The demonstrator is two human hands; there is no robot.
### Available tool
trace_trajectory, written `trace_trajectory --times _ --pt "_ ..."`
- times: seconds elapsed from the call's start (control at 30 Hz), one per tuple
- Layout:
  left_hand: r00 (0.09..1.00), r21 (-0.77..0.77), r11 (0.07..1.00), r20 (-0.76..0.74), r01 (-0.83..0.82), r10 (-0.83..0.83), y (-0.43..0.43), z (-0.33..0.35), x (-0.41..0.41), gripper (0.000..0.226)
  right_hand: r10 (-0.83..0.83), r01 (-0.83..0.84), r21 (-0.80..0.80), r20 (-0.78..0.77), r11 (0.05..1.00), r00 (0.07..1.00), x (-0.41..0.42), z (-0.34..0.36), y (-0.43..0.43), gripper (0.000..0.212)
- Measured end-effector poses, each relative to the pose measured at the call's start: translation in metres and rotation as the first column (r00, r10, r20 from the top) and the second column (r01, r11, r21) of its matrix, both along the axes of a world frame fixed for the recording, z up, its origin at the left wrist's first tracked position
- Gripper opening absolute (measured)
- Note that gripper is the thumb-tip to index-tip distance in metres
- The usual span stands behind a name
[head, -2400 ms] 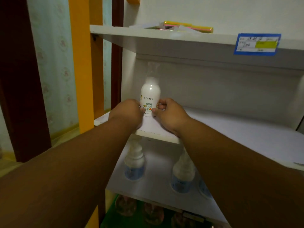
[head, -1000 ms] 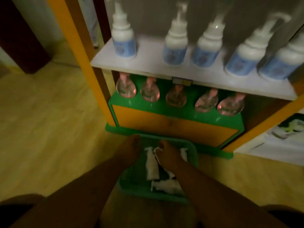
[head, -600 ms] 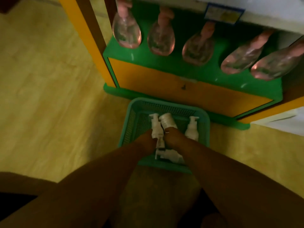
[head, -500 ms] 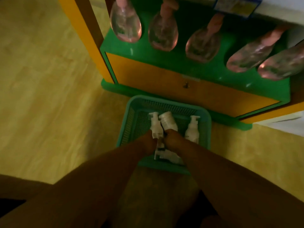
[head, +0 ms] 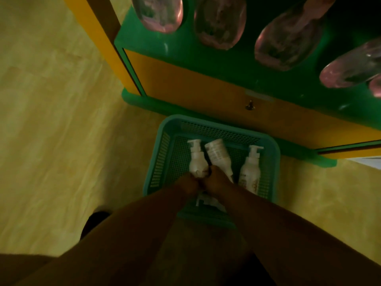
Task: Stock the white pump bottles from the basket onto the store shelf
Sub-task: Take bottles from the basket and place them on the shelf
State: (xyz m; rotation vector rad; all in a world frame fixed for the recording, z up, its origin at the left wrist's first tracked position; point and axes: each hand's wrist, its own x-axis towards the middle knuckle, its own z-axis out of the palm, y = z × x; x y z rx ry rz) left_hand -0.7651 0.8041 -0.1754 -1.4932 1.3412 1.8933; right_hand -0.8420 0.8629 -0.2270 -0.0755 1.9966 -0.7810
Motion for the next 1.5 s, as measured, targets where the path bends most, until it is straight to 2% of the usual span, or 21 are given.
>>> trace_trajectory --times 0.03,0.07,0.13,0.23,0.37,0.43,0.5,0.6,0.8,0.9,1.0,1.07,1.17,1.3,1.4,1.43,1.5 --pt "0.998 -0.014 0.998 -0.006 0.055 -0.055 0.001 0.005 0.001 0.035 0.01 -0.012 0.029 0.043 1.0 0.999 -0.002 -0.004 0.001 0.032" --pt "1.0 0.017 0.999 0.005 0.03 -0.03 0.001 0.006 0.003 0.034 0.075 -0.076 0.029 0.021 0.997 0.997 -0.003 0.007 0.002 0.028" --pt "1.0 0.014 1.0 -0.012 -0.023 0.024 -0.002 0.011 0.005 0.032 0.134 -0.137 0.024 0.096 0.99 0.986 -0.009 0.014 -0.001 0.016" --pt "0.998 -0.043 0.999 -0.061 -0.021 0.018 -0.011 0.028 0.005 0.029 0.07 -0.068 -0.033 0.081 0.997 0.994 -0.011 0.034 -0.007 0.055" --pt "0.993 -0.174 0.985 -0.113 -0.004 -0.015 -0.037 0.069 -0.002 0.028 0.032 -0.031 -0.183 0.003 0.983 0.999 -0.018 0.089 -0.019 0.063" --pt "0.986 -0.27 0.962 -0.145 0.042 -0.084 -0.048 0.098 -0.002 0.026 0.003 -0.007 -0.27 -0.016 0.963 1.0 -0.024 0.118 -0.024 0.066" --pt "0.973 -0.402 0.908 -0.134 0.121 -0.189 -0.055 0.134 0.001 0.029 0.015 -0.029 -0.369 -0.041 0.929 0.999 -0.03 0.147 -0.025 0.064" --pt "0.961 -0.506 0.858 -0.184 0.085 -0.204 -0.055 0.179 0.012 0.031 0.1 -0.128 -0.429 -0.089 0.894 0.991 -0.035 0.175 -0.016 0.054" --pt "0.928 -0.528 0.845 -0.348 -0.077 -0.132 -0.028 0.236 0.042 0.033 0.124 -0.143 -0.553 -0.072 0.821 0.99 -0.023 0.243 0.015 0.047" --pt "0.903 -0.451 0.874 -0.428 -0.179 -0.036 -0.017 0.252 0.055 0.036 0.138 -0.133 -0.605 -0.038 0.785 0.99 -0.018 0.278 0.032 0.04" --pt "0.856 -0.422 0.853 -0.514 -0.309 0.056 -0.008 0.267 0.064 0.028 0.137 -0.093 -0.657 0.016 0.748 0.99 -0.012 0.309 0.044 0.036" --pt "0.847 -0.488 0.806 -0.531 -0.335 0.03 0.0 0.285 0.067 0.034 0.131 -0.082 -0.677 0.022 0.731 0.991 -0.008 0.329 0.049 0.036" --pt "0.797 -0.515 0.784 -0.602 -0.347 -0.042 0.012 0.316 0.067 0.043 0.124 -0.105 -0.71 -0.025 0.697 0.992 -0.006 0.36 0.053 0.037" --pt "0.68 -0.466 0.794 -0.727 -0.39 -0.094 0.016 0.369 0.059 0.053 0.103 -0.122 -0.792 -0.076 0.598 0.992 -0.015 0.411 0.05 0.063" --pt "0.573 -0.417 0.841 -0.803 -0.346 -0.162 0.011 0.417 0.051 0.063 0.025 -0.093 -0.857 -0.093 0.508 0.995 -0.028 0.454 0.046 0.092" --pt "0.548 -0.434 0.842 -0.81 -0.32 -0.209 0.009 0.433 0.048 0.065 0.009 -0.084 -0.874 -0.091 0.478 0.996 -0.034 0.469 0.045 0.094" --pt "0.519 -0.508 0.817 -0.793 -0.273 -0.32 0.003 0.468 0.043 0.071 0.001 -0.111 -0.899 -0.122 0.424 0.992 -0.043 0.502 0.043 0.075"
